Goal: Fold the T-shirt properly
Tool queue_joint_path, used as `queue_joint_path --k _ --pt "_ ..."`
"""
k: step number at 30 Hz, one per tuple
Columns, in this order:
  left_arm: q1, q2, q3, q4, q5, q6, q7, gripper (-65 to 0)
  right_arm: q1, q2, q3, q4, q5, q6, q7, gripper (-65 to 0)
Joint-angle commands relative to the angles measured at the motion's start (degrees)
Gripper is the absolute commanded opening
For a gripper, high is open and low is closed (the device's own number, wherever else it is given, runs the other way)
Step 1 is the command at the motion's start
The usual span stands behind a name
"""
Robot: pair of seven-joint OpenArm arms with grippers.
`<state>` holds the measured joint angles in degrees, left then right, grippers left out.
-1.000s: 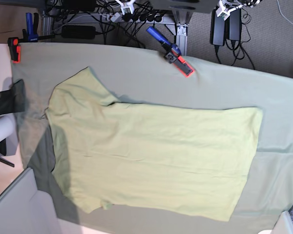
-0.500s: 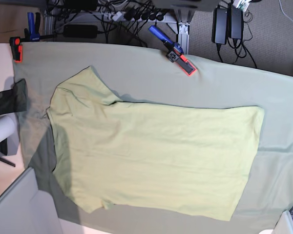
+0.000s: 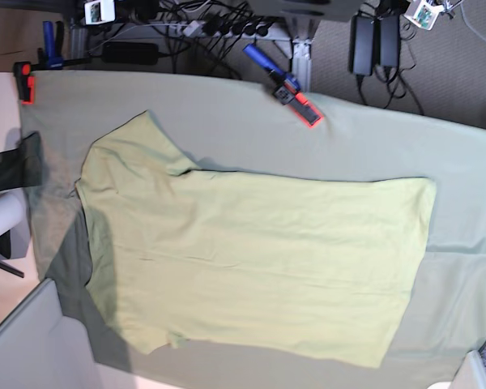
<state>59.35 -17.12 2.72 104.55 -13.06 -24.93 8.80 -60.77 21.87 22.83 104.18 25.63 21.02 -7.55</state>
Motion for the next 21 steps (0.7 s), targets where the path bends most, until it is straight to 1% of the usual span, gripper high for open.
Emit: queue_joint_path --k 1,3,5,6,7,8,9,10,11,12,13,14,15,16,21 --pt "0.85 -0.13 -0.17 2.67 -0.42 -0.39 1.03 -65.0 0.55 0.22 2.01 2.03 1.99 0.07 -0.46 -65.0" --pt "0.85 -0.17 -0.17 5.62 -0.42 -0.39 4.31 -65.0 3.37 -0.09 4.59 3.56 5.77 -1.18 -3.17 -65.0" --pt "0.85 -0.17 -0.17 7.61 -0.44 -0.42 5.84 -65.0 6.73 -0.15 6.03 3.56 8.76 -4.59 -3.67 -65.0" --pt "0.87 -0.15 -0.17 8.28 -0.46 -0.42 6.08 -65.0 8.55 -0.15 6.21 3.41 9.4 -6.71 -3.67 -59.2" --pt "0.85 -0.17 -0.17 8.66 -0.46 -0.39 6.08 -65.0 10.54 -0.17 6.21 3.32 9.55 -8.48 -3.67 -51.1" --pt "0.85 -0.17 -0.17 8.83 -0.46 -0.39 6.03 -65.0 12.68 -0.35 6.19 3.17 9.55 -9.35 -3.67 -42.5" --pt "0.83 -0.15 -0.17 8.87 -0.48 -0.39 6.03 -65.0 14.88 -0.76 6.19 2.99 9.62 -9.51 -3.67 -34.5" --pt "0.85 -0.13 -0.17 8.87 -0.48 -0.42 6.05 -61.8 16.92 -1.14 6.19 2.75 10.32 -10.25 -4.15 -27.9" --pt "0.98 0.02 -0.17 8.87 -0.5 -0.42 6.08 -56.4 18.93 -1.64 6.19 2.4 11.3 -11.78 -5.4 -23.4" --pt "1.22 0.0 -0.17 8.87 -0.59 -0.42 6.08 -50.1 20.72 -2.25 6.19 1.99 11.47 -13.9 -6.67 -20.7" --pt "1.55 0.0 -0.17 8.87 -1.11 -0.39 6.05 -44.1 22.23 -2.99 6.19 1.42 11.47 -15.5 -7.72 -20.3" --pt "1.84 -0.02 -0.17 8.87 -1.46 -0.39 6.03 -39.0 23.5 -3.74 6.19 0.7 11.47 -16.39 -8.39 -20.3" --pt "2.1 -0.04 -0.17 8.87 -1.51 -0.39 6.05 -35.7 24.83 -4.46 6.16 -0.13 11.5 -16.41 -8.85 -20.3" --pt "2.49 -0.04 -0.17 8.87 -1.49 -0.39 6.05 -34.5 26.1 -5.11 6.12 -1.11 11.5 -16.41 -9.03 -20.3" --pt "3.85 -0.02 -0.17 8.87 -1.51 -0.37 6.05 -34.5 30.73 -8.09 5.6 -7.61 12.68 -16.37 -9.11 -20.3"
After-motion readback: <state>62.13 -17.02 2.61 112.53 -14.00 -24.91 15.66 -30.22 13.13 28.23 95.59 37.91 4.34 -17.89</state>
